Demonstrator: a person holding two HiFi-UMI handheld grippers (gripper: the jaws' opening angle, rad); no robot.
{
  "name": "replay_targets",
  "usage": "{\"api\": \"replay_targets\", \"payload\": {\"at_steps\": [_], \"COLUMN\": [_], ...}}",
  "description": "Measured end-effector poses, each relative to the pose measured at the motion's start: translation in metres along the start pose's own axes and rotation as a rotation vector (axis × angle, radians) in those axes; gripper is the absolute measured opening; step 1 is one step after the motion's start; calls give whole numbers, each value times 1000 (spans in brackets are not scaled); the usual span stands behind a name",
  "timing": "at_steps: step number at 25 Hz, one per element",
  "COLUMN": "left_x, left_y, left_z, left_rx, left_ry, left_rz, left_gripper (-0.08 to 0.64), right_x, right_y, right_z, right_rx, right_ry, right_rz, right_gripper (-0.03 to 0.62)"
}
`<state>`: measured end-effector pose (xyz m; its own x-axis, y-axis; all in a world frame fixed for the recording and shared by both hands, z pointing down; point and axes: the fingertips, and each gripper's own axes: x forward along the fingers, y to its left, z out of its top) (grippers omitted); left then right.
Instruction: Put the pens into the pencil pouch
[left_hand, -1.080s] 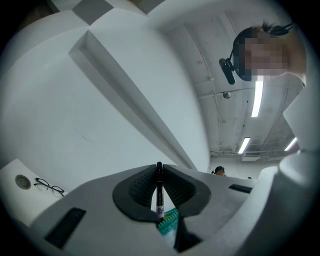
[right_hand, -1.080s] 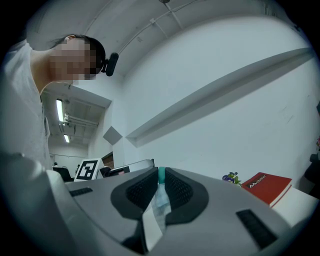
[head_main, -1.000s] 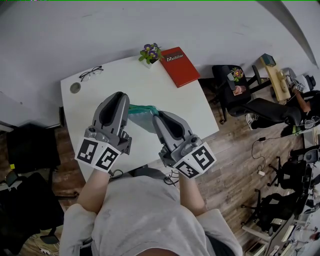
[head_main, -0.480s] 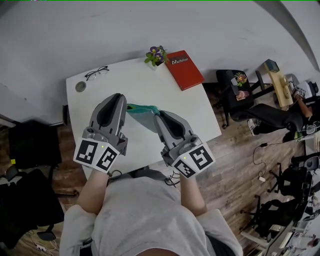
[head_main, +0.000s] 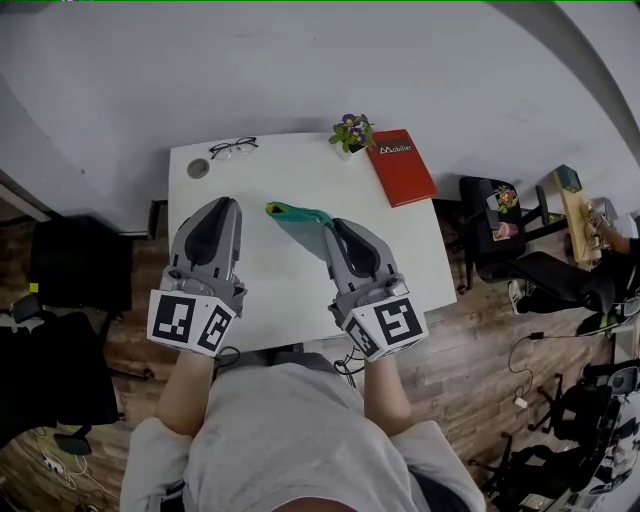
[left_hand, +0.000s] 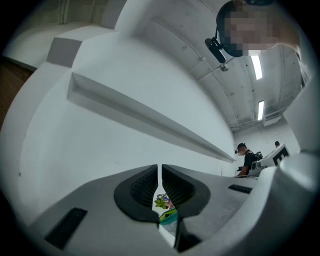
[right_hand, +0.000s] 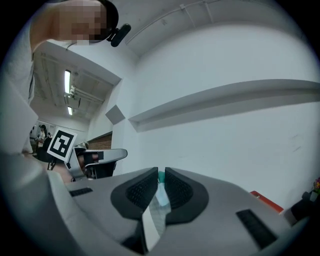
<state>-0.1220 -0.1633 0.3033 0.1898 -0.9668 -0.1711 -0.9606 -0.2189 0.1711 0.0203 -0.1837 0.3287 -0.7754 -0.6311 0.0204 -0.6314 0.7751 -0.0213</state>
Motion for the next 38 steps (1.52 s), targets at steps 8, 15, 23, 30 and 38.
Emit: {"api": "replay_targets", "payload": {"at_steps": [8, 15, 23, 30, 38], "left_x": [-33, -60, -86, -100, -109], "left_y": [29, 42, 49, 46, 38], "left_z": [12, 18, 24, 29, 35], "left_rx": [77, 102, 112, 120, 129], "left_ry": [5, 1, -4, -15, -38], "left_rz": [138, 219, 281, 314, 327], "left_gripper": [46, 46, 46, 46, 46], "right_x": [20, 25, 22, 15, 5], "right_y": [11, 15, 19, 26, 32], "right_z": [12, 19, 23, 26, 29], "right_rx": [-26, -36, -52, -51, -48], "right_ry": [-29, -62, -85, -101, -111], "right_rz": [21, 11, -10, -2, 15], "right_gripper": [60, 60, 60, 57, 54]}}
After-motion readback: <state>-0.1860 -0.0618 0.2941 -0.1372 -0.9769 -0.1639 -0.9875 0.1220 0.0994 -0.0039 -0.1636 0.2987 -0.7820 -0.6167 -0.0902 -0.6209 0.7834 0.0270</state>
